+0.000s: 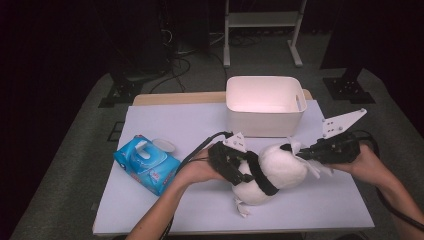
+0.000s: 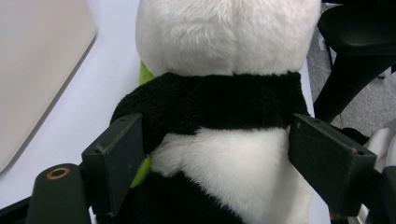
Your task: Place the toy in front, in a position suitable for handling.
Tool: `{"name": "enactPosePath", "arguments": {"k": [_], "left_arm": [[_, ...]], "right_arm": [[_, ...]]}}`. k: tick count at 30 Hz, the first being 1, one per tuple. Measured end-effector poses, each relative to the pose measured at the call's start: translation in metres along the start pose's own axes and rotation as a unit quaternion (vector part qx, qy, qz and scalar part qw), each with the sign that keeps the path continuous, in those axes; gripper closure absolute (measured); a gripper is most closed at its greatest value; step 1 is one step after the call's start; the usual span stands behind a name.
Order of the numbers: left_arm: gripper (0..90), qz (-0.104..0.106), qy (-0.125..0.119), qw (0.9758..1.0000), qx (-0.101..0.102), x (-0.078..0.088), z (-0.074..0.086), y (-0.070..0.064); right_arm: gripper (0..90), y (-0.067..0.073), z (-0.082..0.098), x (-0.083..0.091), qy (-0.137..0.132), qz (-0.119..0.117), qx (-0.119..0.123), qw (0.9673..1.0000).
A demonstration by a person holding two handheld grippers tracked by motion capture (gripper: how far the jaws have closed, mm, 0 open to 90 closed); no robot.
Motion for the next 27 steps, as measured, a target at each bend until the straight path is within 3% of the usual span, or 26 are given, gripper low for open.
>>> {"name": "enactPosePath", "arguments": {"k": [1,2,3,5,7,15,17,21,27], "left_arm": [[20.3,0.005,0.000,1.0000,-0.004,-0.001,0.000,0.000],[31.0,0.005,0.000,1.0000,-0.004,-0.001,0.000,0.000],[43.5,0.024,-0.006,0.9995,-0.019,-0.007,0.001,-0.003],[53.4,0.022,-0.011,0.9995,-0.017,-0.010,0.000,-0.005],[56.3,0.011,-0.017,0.9996,-0.020,-0.007,-0.003,-0.004],[60.6,0.013,-0.012,0.9993,-0.033,0.003,-0.014,-0.001],[58.2,0.012,-0.005,0.9991,-0.040,0.002,-0.016,-0.003],[43.1,0.005,0.012,0.9988,-0.046,0.002,-0.017,-0.004],[26.2,0.017,0.006,0.9996,-0.020,-0.005,-0.005,-0.005]], "right_arm": [[87.0,0.000,0.001,0.000,0.000,0.000,-0.002,1.0000],[87.0,0.000,0.001,0.000,0.000,0.000,-0.002,1.0000],[87.0,-0.001,0.003,-0.001,0.006,0.000,-0.004,1.0000],[87.0,-0.003,0.006,-0.003,0.014,0.007,-0.007,0.9999],[87.0,-0.007,0.010,-0.003,0.006,0.005,-0.017,0.9998],[87.1,-0.011,0.023,0.000,-0.034,-0.014,-0.031,0.9988],[87.1,-0.013,0.027,-0.001,-0.039,-0.021,-0.036,0.9984],[87.1,-0.013,0.033,0.001,-0.038,-0.022,-0.038,0.9983],[87.1,-0.015,0.041,0.003,-0.028,-0.020,-0.045,0.9984]]}}
Point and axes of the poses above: each handheld gripper's, and its own axes: x roughly backward along the jaws, z roughly out of its underside, y roughly to its left, the point moved 1 cm from there along -x, roughly forward along the jaws, and after that the axes turned 15 degrees about -x, right-handed, at the moved point
